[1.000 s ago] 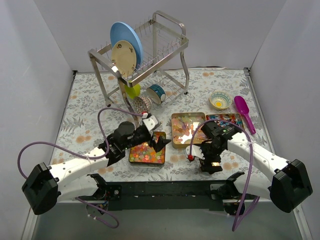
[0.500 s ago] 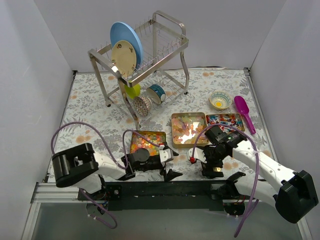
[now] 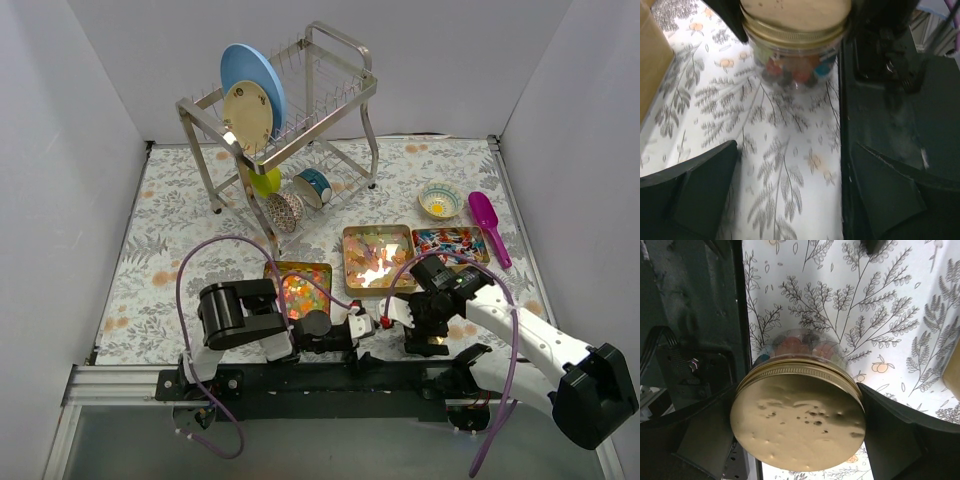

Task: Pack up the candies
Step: Close the bottle lid on the packing bottle.

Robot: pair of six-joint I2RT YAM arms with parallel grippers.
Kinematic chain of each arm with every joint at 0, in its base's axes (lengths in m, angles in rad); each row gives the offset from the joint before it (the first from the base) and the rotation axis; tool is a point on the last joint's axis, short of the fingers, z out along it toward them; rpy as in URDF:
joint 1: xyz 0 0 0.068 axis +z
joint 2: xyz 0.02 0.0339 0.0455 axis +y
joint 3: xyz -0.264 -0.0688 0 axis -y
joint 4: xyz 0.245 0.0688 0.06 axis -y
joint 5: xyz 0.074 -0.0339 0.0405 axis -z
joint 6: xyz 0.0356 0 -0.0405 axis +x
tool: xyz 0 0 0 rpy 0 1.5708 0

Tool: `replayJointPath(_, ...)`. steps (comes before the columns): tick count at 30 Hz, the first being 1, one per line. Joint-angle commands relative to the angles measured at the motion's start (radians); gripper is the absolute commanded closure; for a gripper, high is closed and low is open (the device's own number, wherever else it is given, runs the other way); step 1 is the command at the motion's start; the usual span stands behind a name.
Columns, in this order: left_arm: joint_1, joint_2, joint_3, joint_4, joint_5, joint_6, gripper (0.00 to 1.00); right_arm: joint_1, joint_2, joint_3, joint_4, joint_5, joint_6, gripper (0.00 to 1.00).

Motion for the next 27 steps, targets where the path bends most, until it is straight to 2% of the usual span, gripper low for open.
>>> replayJointPath(1, -0.007, 0.092, 0.103, 0.391, -0.057, 0.030, 0.02, -0.002, -0.026, -0.033, 0.007, 0.055, -0.017, 0.02)
replayJointPath(8, -0.012, 0.239, 0.206, 0.480, -0.108, 0.035, 0.02, -0.002, -0.063, -0.041, 0.038, 0.063, -0.001, 0.03)
replayJointPath(12, -0.017, 0.270, 0.200, 0.523, -0.143, 0.061, 0.02, -0.004, -0.077, -0.046, 0.055, 0.071, 0.012, 0.03)
replayJointPath(20, 0.003, 0.164, 0.047, 0.526, -0.214, 0.038, 0.02, -0.005, -0.069, -0.026, 0.082, 0.051, 0.048, 0.02)
replayJointPath(27, 0.003, 0.029, -0.030, 0.521, -0.128, 0.099, 0.02, -0.008, -0.036, 0.025, 0.118, 0.042, 0.159, 0.02)
